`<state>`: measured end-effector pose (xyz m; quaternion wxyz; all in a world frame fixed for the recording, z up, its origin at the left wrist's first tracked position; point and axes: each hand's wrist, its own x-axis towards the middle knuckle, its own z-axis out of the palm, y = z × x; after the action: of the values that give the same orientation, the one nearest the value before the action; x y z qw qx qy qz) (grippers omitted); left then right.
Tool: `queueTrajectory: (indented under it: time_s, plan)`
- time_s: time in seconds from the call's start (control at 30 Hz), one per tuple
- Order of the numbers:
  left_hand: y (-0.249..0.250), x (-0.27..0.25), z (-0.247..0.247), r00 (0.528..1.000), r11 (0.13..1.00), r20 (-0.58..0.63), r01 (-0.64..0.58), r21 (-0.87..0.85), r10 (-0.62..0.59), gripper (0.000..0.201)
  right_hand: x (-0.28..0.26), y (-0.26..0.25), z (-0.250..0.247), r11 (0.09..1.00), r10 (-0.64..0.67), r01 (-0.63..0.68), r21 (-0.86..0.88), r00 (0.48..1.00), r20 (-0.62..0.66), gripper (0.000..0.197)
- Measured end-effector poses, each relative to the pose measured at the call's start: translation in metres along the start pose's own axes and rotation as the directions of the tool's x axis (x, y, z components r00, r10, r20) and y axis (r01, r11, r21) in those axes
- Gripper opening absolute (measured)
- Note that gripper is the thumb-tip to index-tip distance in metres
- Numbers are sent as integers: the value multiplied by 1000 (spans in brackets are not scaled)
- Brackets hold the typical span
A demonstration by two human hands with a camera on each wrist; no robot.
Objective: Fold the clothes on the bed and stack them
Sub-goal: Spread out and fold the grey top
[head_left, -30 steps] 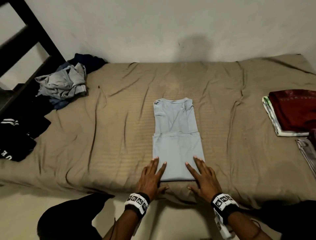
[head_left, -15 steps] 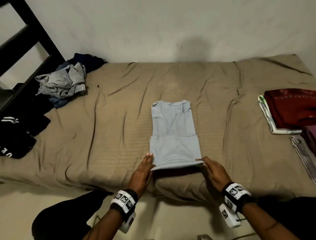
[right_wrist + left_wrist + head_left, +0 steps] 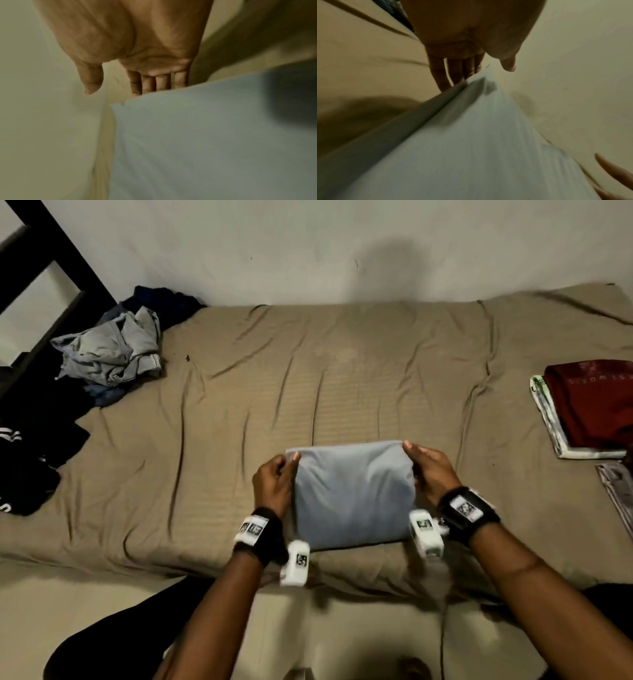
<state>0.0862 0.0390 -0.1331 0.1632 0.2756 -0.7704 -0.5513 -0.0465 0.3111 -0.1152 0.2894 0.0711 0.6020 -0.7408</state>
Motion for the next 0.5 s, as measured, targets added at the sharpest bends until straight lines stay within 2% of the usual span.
queueTrajectory:
  time_s: [0.07,0.13,0.17,0.2,0.27,0.3,0.37,0.43,0.5]
  plan:
    - [-16,28,20,985,971,-27,172,167,-169,59,40,20,-4,985,172,-173,-1,981,-89,41]
    - [-36,37,34,935,919,22,344,190,-355,56,67,53,-18,966,220,-235,-104,966,-137,48]
    - [-47,40,36,918,909,56,378,175,-393,52,72,65,-22,956,226,-247,-157,964,-141,52]
    - [-60,44,37,909,907,85,392,157,-407,49,73,74,-26,949,234,-258,-183,962,-142,52]
    - [-85,49,33,916,916,103,372,149,-389,51,64,77,-26,954,189,-221,-201,968,-164,25]
    - [-94,50,32,928,928,100,342,152,-358,54,61,76,-27,955,162,-197,-223,973,-166,18]
    - [-95,46,34,945,950,102,302,78,-309,54,57,80,-31,956,112,-151,-251,980,-165,17]
    - [-82,42,36,947,948,144,303,-99,-288,38,50,85,-34,971,75,-110,-214,983,-167,11]
    - [-76,45,39,947,938,153,305,-163,-281,26,47,91,-36,983,47,-77,-166,983,-178,9]
